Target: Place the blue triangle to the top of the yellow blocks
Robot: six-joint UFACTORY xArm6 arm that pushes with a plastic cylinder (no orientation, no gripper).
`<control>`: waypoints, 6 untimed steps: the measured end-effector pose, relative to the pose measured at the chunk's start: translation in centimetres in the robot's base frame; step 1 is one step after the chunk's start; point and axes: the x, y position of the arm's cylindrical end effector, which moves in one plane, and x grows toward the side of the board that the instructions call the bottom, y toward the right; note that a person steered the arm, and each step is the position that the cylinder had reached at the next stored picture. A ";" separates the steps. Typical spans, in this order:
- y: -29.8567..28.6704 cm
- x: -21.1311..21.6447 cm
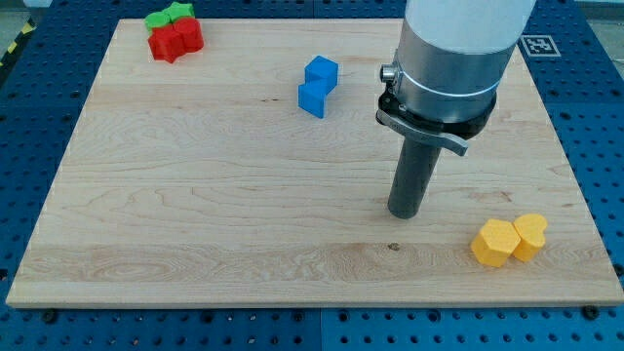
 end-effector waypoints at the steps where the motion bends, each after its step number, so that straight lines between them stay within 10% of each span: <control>1: -0.1 0.0; 6: -11.1 -11.0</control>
